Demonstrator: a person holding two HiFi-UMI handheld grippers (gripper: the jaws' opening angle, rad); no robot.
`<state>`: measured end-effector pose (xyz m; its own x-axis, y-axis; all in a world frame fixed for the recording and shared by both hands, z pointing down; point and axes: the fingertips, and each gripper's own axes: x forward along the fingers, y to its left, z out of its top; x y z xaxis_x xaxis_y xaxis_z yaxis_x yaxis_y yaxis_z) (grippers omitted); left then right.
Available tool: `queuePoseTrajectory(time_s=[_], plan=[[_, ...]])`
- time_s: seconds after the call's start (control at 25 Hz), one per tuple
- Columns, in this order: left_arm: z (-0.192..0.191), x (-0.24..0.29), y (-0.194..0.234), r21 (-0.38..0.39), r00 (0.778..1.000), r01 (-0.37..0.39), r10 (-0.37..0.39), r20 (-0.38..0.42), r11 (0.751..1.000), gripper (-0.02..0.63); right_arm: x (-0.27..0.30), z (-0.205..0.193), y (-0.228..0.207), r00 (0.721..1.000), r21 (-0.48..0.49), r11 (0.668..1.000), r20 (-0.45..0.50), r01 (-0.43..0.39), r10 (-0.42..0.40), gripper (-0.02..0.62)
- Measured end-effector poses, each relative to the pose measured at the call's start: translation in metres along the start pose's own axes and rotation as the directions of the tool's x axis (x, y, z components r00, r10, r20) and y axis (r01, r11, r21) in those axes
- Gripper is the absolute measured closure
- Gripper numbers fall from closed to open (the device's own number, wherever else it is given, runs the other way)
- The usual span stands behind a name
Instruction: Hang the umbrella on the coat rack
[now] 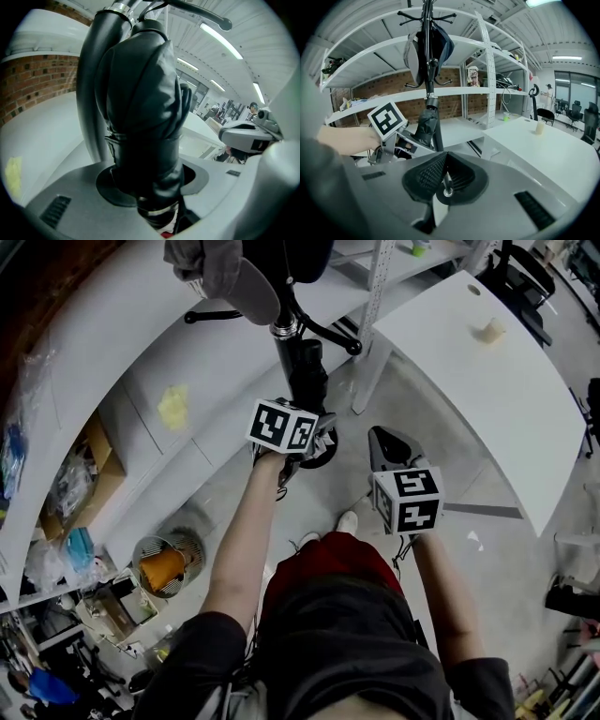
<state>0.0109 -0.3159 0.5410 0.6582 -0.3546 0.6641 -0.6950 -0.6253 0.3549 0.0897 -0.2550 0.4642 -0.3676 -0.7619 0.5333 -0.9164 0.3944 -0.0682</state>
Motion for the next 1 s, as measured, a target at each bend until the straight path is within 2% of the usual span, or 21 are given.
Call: queuePoseTrajectory(time_s=[0.44,0.72,1.0], plan=[[-0.009,0.001,-0.001,0.018,0.999,-0.031,0.032,-0.002,0.999,0.399,0.031,-0.023,0.015,0.997,0.069,0.998,-0.077,-0.004,0.009,0.577],[-0.012,0.005,-0.002,0.027,0.999,-0.044,0.044,0.009,0.999,0.397,0.046,-0.038,0.018,0.992,0.087,0.996,-0.129,0.025,-0.014,0.577],[-0.013,0.009,-0.001,0.064,0.998,-0.060,0.059,0.016,0.996,0.393,0.046,-0.051,0.021,0.987,0.145,0.988,-0.158,0.045,-0.022,0.577]])
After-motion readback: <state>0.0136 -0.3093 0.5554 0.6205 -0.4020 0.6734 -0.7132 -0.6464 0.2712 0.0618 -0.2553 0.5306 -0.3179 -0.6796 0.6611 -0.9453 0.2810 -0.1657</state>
